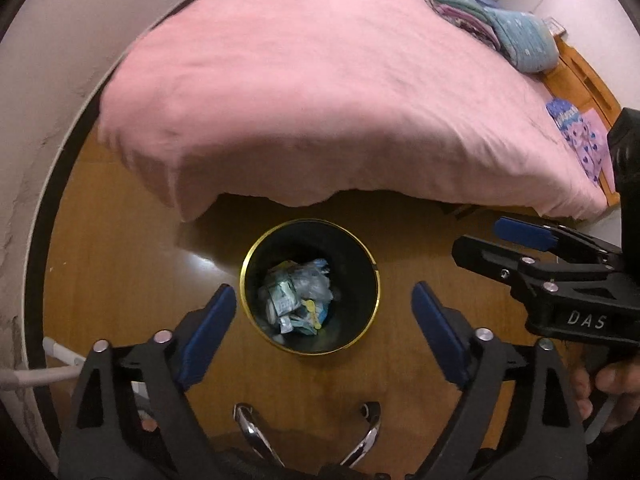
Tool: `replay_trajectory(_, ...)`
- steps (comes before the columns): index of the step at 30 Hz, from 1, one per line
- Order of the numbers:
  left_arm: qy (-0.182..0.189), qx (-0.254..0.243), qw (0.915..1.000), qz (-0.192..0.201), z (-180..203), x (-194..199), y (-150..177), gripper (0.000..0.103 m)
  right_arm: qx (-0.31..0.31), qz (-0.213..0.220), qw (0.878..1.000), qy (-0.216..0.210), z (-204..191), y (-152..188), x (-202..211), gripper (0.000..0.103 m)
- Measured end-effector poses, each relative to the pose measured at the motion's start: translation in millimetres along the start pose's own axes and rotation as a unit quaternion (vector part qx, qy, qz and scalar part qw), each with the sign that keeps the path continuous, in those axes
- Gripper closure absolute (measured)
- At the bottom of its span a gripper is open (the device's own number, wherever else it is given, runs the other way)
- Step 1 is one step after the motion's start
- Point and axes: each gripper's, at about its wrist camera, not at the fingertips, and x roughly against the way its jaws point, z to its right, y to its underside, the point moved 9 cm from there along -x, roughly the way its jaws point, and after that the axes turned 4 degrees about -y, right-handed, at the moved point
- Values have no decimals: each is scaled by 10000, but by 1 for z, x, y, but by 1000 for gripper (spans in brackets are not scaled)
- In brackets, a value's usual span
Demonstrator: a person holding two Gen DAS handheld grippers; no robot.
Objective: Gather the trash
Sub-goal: 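Swing both tools back to the desk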
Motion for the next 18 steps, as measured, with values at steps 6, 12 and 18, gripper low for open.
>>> replay_trajectory(6,-533,621,9950,570,-58,93,15,8,1046,359,9935,-264,-100,-31,26,15)
replay_trajectory(12,-1552,1402,9703,1219,-155,224,71,7,2610,714,9564,-1103,-279,-35,59,8)
replay_trajectory(18,-2999,2774,9010,1460,-268,356,207,7,4196,590,8829,-2024,-464,39,78,7)
